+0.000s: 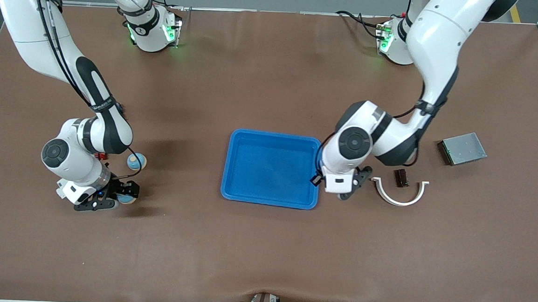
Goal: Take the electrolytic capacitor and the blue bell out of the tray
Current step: 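Set the bell beside the first bell while the left gripper carries the capacitor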
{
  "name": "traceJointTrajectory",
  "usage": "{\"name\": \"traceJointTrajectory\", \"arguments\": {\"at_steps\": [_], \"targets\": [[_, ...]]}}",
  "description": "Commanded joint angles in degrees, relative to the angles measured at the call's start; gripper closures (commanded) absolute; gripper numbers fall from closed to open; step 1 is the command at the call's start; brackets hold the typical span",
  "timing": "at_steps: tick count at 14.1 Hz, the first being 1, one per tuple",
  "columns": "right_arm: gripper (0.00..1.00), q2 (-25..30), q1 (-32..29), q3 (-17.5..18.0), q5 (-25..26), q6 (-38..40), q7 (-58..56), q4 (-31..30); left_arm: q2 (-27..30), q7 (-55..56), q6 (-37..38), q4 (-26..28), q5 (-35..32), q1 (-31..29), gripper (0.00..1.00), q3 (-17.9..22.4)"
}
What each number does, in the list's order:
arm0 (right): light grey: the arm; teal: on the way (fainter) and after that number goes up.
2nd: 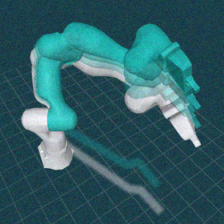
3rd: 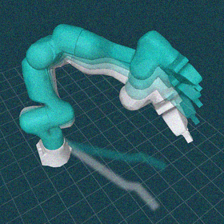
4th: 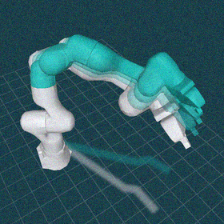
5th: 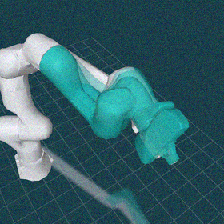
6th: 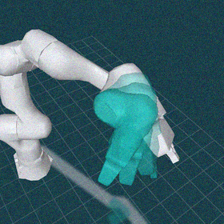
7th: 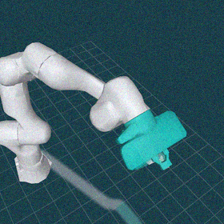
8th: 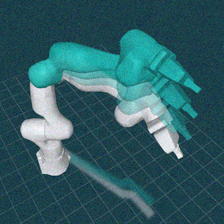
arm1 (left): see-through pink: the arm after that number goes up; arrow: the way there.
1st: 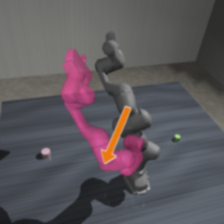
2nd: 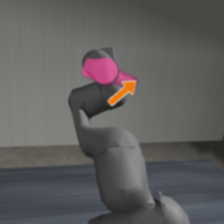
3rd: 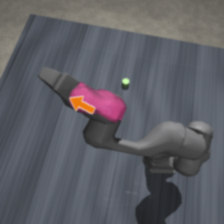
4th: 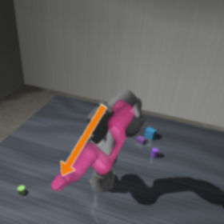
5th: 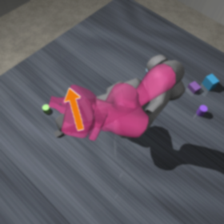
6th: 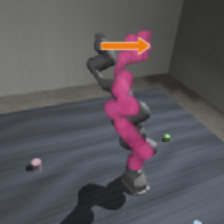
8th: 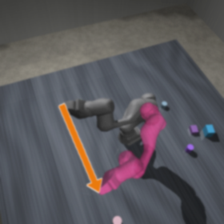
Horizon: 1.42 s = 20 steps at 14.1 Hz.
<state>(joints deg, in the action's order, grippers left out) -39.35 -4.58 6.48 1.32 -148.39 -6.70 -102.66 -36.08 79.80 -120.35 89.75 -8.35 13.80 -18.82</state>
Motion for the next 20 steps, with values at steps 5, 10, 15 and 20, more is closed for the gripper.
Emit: {"name": "traceJointTrajectory", "arguments": {"at_steps": [5,10,15,20], "targets": [[0.00,9.1,-0.8,1.5,-0.4,10.1,0.4,-0.4,1.5,-23.0,2.6,0.9,-1.3,-8.6,1.00,0.3],[0.00,13.9,-0.4,1.5,-0.4,20.6,4.4,3.1,0.7,-40.2,2.4,0.0,-4.4,-17.5,1.00,0.3],[0.00,14.8,-1.0,0.9,0.7,30.8,6.3,12.0,-5.3,-44.4,1.6,-4.9,-9.0,-21.4,1.00,0.4],[0.00,15.5,-3.6,0.9,1.1,37.8,5.6,16.2,-10.1,-43.2,-2.1,-8.4,-8.9,-21.5,1.00,2.0]]}}
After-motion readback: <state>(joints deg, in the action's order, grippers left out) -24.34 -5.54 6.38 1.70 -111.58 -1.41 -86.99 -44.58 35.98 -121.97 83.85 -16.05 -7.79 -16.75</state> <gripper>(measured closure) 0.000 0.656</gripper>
